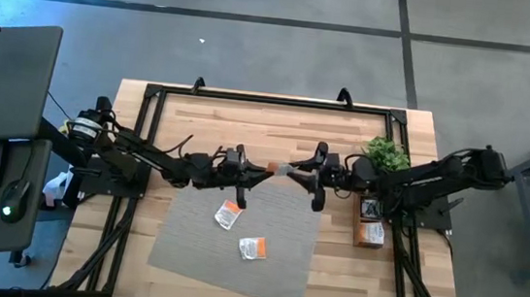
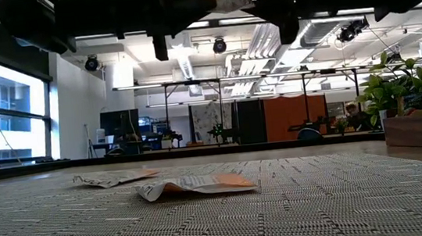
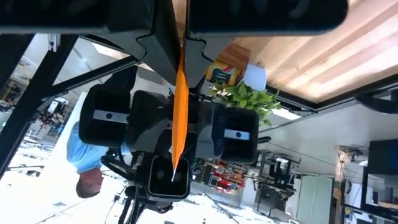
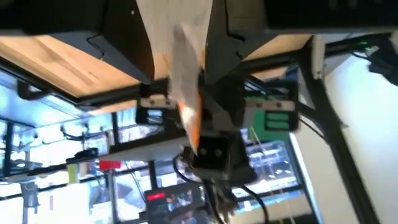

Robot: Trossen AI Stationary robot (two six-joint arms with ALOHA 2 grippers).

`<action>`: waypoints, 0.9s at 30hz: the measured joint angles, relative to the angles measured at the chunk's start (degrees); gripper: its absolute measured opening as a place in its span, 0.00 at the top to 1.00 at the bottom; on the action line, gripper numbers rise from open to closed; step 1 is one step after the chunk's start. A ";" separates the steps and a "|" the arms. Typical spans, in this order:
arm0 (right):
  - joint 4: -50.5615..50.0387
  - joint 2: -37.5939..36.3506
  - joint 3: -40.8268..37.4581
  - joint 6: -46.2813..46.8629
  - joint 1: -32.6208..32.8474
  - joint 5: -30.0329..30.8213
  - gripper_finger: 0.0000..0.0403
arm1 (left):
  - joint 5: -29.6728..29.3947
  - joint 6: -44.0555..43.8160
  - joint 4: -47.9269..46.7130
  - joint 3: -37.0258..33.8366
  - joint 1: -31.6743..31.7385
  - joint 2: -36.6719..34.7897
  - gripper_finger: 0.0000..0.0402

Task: Pick & Place Tea
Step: Put the white tea bag into the bottom section of the wooden organizer

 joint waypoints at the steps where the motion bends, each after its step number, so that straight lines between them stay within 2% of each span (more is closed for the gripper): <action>1: -0.32 0.10 0.00 -0.01 -0.16 0.04 0.69 | -0.09 0.00 0.00 0.00 0.00 -0.01 1.00; 9: -1.31 0.27 -0.02 -2.78 -0.47 0.64 0.97 | -2.05 -0.04 -0.49 0.00 0.00 -0.02 1.00; 13: -1.57 0.32 -0.09 -4.36 0.42 2.62 0.96 | -4.11 -0.38 -3.42 0.04 0.02 -0.13 0.99; 17: -2.95 0.30 -0.09 -4.52 1.49 4.06 0.99 | -4.51 -0.44 -5.77 0.04 0.02 -0.11 0.95; 24: -7.42 0.22 -0.09 -2.96 4.54 10.89 0.99 | -4.60 -0.46 -13.67 2.21 0.02 -0.04 0.77; 27: -11.34 -2.01 -0.07 -2.62 6.32 13.08 0.99 | -4.02 -1.12 -17.65 3.04 0.00 -0.04 0.67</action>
